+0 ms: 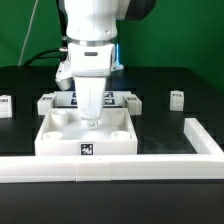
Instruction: Assemble one leg
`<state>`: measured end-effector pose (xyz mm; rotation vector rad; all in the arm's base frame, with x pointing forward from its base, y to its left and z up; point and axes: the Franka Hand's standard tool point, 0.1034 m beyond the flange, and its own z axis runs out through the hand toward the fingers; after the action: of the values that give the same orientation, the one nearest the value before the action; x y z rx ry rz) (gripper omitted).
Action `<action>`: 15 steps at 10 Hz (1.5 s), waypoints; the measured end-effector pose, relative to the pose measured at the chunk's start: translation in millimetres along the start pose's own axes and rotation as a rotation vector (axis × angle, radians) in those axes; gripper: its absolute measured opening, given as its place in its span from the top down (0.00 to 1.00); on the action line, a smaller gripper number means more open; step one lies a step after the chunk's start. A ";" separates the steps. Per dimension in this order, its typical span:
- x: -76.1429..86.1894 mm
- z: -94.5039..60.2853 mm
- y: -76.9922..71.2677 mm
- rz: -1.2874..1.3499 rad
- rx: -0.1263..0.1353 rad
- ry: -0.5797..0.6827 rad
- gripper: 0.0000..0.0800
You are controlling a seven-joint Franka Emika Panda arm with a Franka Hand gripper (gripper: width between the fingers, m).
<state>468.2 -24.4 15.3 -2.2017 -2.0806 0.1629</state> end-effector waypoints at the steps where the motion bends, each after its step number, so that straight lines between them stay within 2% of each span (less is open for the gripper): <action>1: -0.3 0.5 -0.3 0.000 0.001 0.000 0.35; 2: -0.4 0.5 -0.4 0.001 0.001 0.000 0.35; 4: -0.4 0.9 -0.7 0.001 0.002 0.000 0.69; 5: -0.5 0.9 -0.8 0.001 0.002 0.000 0.69; 6: -0.8 0.1 0.2 0.001 -0.002 0.000 0.92; 12: 0.1 -0.1 0.8 0.001 -0.004 0.000 0.92; 14: 24.6 0.0 3.6 0.006 -0.012 0.002 0.92; 15: 38.3 -0.8 8.1 -0.013 -0.026 0.007 0.92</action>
Offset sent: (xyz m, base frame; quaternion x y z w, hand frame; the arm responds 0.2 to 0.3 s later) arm 0.0000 0.0000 0.0000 0.0000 0.0000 0.0000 1.0000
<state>478.5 13.3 14.7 -2.1992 -2.1047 0.1272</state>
